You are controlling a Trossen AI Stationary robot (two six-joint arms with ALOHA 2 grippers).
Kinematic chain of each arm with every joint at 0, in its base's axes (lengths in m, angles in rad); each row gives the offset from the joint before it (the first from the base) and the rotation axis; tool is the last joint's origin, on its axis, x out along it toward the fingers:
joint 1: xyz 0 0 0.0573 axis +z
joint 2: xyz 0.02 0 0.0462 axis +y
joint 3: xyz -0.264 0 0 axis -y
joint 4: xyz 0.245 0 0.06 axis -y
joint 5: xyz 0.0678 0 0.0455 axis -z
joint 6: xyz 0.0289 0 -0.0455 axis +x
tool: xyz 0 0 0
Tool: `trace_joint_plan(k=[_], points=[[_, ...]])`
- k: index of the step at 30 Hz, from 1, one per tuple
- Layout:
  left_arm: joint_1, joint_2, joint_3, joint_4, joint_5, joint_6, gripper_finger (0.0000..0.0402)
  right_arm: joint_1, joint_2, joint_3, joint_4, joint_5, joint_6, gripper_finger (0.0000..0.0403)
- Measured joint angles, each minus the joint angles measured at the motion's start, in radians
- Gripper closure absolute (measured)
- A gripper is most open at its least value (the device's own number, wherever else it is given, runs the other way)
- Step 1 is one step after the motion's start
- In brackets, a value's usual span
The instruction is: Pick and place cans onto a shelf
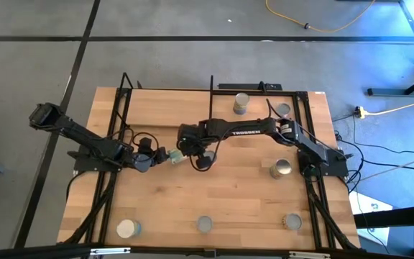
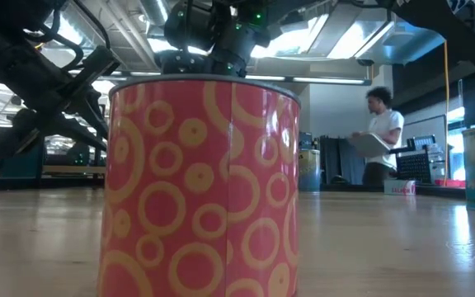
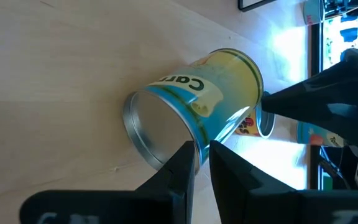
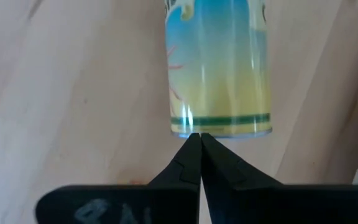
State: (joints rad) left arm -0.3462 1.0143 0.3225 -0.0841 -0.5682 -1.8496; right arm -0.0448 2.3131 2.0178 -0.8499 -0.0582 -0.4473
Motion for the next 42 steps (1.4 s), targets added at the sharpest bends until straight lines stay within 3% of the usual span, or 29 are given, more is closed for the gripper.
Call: trace_joint_plan(k=[30,42], points=[[0.087,0.014,0.002,0.0,0.035,-0.005,0.0359,0.002,-0.001,0.001,0.066,-0.049,-0.002,0.0393],[0.087,0.014,0.002,0.0,0.035,-0.006,0.0359,0.003,-0.003,0.008,0.071,-0.022,-0.003,0.0393]])
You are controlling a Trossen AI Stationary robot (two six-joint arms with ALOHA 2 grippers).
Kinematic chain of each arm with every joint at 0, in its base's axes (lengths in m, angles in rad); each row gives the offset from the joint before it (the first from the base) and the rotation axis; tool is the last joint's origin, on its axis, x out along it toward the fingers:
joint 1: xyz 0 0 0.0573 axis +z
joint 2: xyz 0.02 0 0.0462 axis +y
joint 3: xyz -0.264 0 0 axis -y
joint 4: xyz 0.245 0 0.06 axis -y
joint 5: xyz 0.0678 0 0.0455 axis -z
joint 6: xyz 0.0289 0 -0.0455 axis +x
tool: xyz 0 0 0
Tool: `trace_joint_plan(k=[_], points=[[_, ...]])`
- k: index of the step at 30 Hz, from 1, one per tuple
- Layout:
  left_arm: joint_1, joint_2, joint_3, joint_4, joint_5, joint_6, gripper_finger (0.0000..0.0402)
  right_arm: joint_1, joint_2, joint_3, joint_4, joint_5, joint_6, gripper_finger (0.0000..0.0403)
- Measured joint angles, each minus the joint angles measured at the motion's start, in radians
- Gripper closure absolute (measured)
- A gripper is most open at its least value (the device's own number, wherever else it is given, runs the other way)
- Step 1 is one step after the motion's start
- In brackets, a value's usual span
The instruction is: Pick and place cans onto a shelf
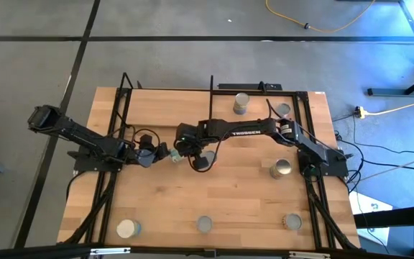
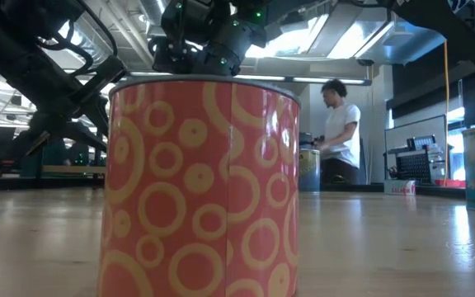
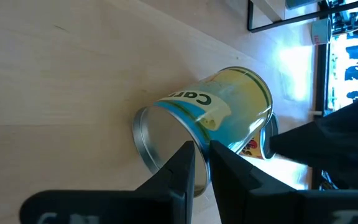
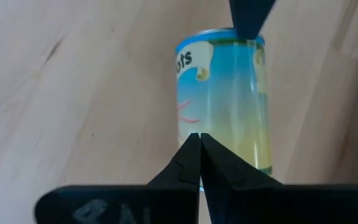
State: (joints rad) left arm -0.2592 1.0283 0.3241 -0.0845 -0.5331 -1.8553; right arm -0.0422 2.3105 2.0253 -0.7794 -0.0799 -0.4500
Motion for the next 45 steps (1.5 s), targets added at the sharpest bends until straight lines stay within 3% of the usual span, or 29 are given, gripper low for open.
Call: trace_joint_plan(k=[8,16,23,28,45], points=[[0.0,0.0,0.0,0.001,0.006,-0.002,0.0359,-0.001,-0.007,0.055,-0.165,0.131,0.0,0.0393],[-0.001,0.0,0.0,0.004,0.08,-0.082,0.0359,-0.001,-0.005,-0.022,-0.114,0.131,0.001,0.0393],[-0.002,0.0,0.0,0.012,0.083,-0.102,0.0359,0.0,-0.005,-0.101,-0.007,0.129,0.003,0.0393],[-0.002,0.0,0.0,0.017,0.083,-0.101,0.0359,0.008,-0.005,-0.135,0.05,0.07,0.003,0.0393],[-0.002,0.008,-0.002,0.03,0.05,-0.082,0.036,0.019,0.0,-0.14,0.101,0.057,0.003,0.0393]])
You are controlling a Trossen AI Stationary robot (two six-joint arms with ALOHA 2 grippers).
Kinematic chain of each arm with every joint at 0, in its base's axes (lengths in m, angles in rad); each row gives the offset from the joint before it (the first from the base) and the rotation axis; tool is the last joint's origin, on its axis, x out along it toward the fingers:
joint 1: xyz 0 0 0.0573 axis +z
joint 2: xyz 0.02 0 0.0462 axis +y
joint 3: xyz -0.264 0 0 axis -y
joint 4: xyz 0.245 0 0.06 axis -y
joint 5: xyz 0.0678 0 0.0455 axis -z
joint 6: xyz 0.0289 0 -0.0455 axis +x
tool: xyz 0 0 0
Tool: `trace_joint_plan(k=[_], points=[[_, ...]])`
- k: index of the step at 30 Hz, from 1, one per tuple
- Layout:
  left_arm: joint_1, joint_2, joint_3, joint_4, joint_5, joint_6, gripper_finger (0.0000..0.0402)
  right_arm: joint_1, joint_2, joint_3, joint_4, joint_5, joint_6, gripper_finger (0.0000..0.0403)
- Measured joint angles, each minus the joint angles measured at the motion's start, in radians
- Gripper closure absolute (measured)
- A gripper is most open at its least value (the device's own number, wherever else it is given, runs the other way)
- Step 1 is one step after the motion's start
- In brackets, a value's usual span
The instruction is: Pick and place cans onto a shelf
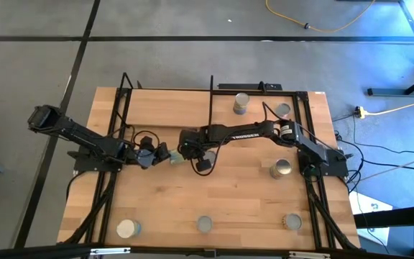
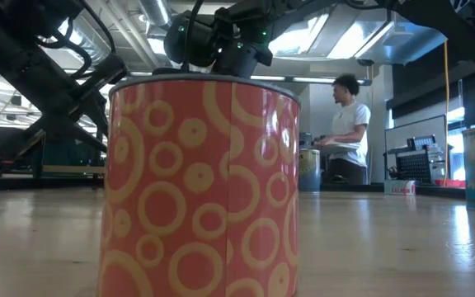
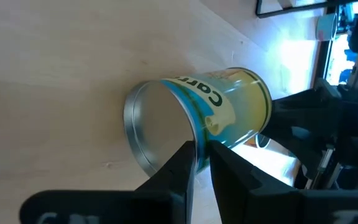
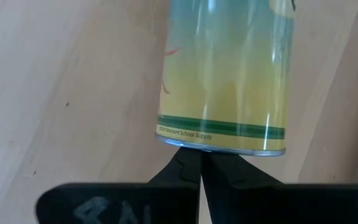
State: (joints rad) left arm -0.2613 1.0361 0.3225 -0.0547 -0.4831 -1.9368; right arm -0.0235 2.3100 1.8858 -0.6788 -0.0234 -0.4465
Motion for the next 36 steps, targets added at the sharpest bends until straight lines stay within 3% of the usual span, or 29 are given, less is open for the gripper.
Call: trace_joint_plan(k=[7,36], points=[[0.0,0.023,0.0,0.004,-0.002,0.01,0.0393,0.0,0.001,0.0,-0.005,0.0,-0.001,0.0393],[-0.033,0.03,0.0,0.006,0.004,0.085,0.0401,0.003,0.001,0.001,-0.027,0.021,-0.004,0.0393]])
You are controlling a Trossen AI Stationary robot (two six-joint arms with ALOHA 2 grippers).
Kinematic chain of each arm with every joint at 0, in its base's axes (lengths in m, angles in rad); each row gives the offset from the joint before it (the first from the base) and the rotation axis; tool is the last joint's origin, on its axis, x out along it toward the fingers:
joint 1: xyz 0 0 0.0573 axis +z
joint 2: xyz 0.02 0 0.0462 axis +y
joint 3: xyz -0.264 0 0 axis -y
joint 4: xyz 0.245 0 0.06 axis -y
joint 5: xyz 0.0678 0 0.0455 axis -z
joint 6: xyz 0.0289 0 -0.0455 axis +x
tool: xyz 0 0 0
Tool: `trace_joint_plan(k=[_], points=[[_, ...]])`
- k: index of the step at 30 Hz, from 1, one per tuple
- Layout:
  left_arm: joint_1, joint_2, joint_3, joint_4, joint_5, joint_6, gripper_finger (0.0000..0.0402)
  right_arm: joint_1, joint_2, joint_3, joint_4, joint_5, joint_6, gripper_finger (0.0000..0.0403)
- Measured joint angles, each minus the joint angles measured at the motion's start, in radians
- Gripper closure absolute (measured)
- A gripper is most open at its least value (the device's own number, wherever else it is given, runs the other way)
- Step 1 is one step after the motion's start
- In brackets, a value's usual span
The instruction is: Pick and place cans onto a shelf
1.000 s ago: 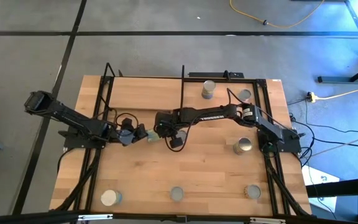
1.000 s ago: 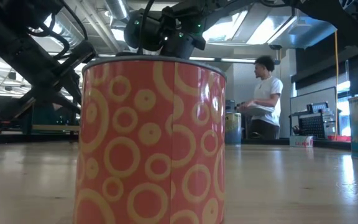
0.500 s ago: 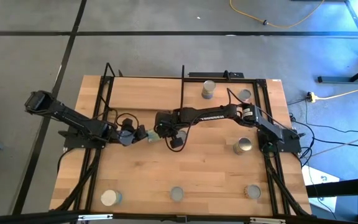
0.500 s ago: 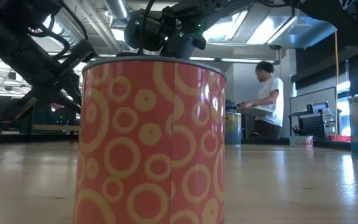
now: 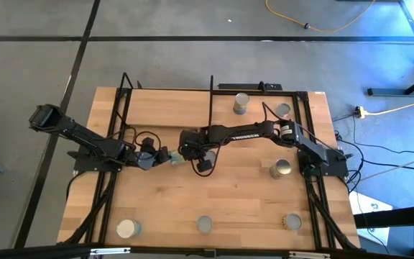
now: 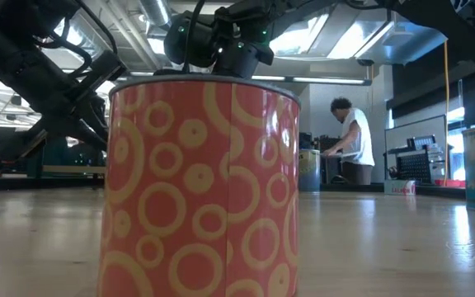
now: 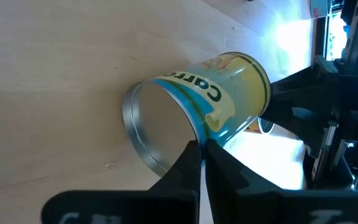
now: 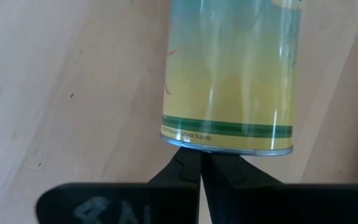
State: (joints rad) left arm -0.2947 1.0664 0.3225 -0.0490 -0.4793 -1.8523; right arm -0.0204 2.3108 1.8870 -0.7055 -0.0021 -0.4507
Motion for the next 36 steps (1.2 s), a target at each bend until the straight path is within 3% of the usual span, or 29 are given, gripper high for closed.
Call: trace_joint_plan(k=[14,36], points=[[0.0,0.0,0.001,0.0,0.007,0.025,0.0401,0.0,0.0,0.007,-0.044,0.005,0.0,0.0393],[0.0,-0.001,0.001,-0.003,0.023,0.049,0.0401,-0.001,-0.006,0.283,-0.324,-0.026,-0.003,0.0393]])
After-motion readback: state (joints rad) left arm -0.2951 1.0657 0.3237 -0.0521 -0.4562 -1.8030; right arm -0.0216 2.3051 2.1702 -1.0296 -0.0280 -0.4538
